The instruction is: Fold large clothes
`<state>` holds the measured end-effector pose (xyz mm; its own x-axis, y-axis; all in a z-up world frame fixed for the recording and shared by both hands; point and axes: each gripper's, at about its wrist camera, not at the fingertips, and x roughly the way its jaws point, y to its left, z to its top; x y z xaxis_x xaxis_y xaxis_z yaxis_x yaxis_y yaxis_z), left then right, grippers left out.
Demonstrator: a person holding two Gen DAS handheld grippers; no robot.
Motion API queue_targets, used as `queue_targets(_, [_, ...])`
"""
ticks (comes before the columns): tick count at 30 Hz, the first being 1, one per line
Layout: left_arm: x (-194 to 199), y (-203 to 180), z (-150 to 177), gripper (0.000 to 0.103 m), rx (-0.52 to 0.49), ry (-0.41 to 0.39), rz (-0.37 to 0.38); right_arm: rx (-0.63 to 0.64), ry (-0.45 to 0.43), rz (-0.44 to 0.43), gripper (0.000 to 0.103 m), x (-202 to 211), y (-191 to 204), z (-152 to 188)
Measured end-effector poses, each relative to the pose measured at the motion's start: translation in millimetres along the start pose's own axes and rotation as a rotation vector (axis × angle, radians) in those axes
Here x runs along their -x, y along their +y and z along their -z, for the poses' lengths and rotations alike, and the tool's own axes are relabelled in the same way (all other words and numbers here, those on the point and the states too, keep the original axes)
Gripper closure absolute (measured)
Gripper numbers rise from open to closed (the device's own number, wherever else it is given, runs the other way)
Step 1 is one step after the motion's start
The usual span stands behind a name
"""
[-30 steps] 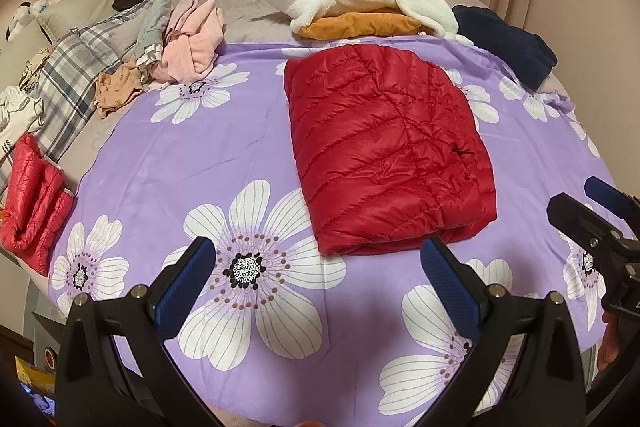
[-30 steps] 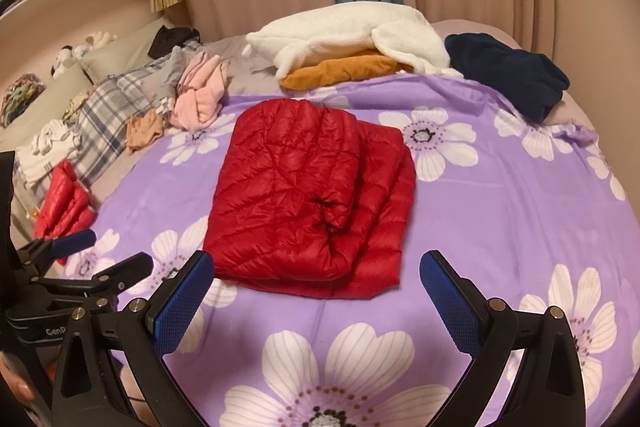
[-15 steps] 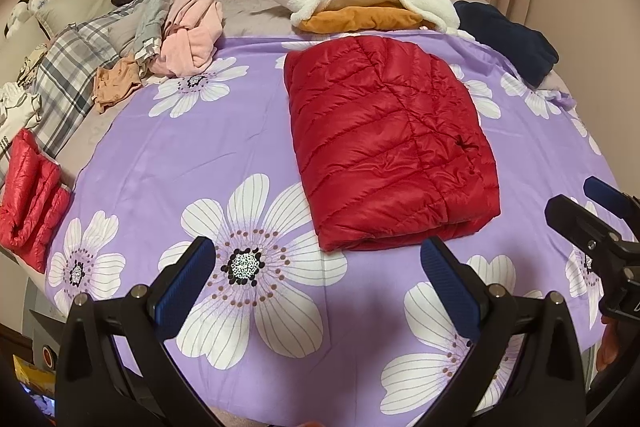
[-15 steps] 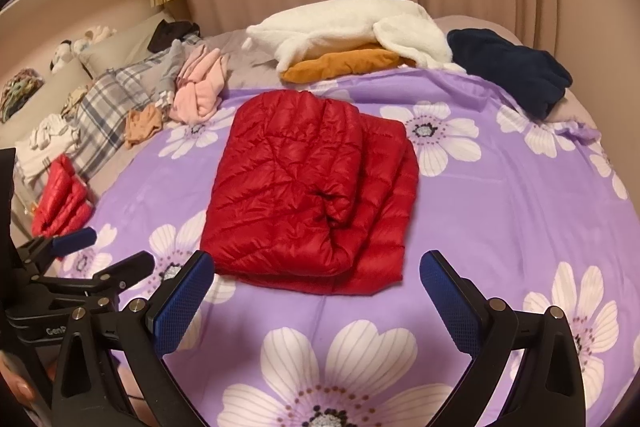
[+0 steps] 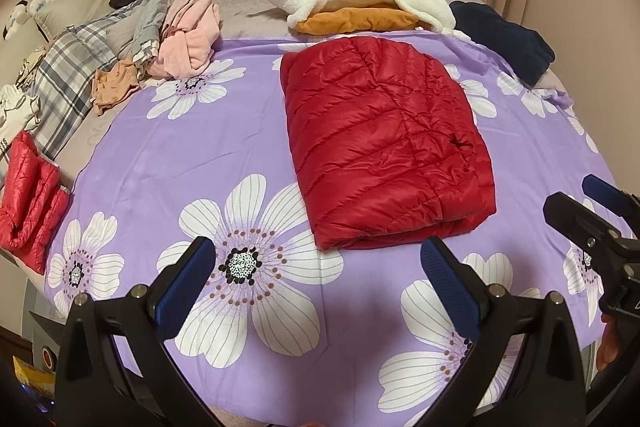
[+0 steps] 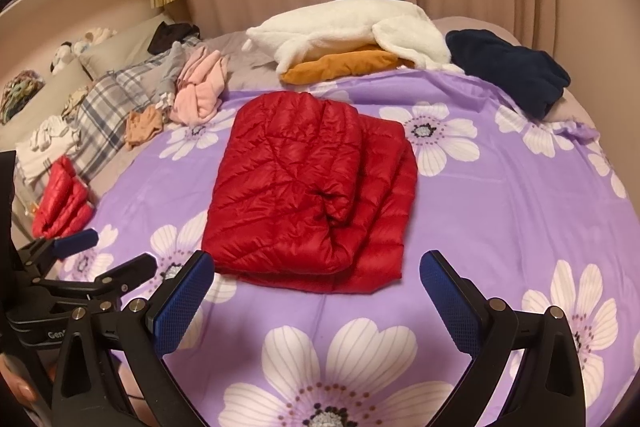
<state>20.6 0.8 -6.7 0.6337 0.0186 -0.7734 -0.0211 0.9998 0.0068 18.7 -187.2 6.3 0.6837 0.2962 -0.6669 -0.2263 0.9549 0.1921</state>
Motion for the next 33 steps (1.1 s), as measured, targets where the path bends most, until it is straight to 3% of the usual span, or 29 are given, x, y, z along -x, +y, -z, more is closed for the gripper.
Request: queue_targets(33, [5.3,-3.5,-1.2,0.0,0.0,-0.007,0.002,0.003,-0.002,-0.001,0.001,1.7,1.0,1.3])
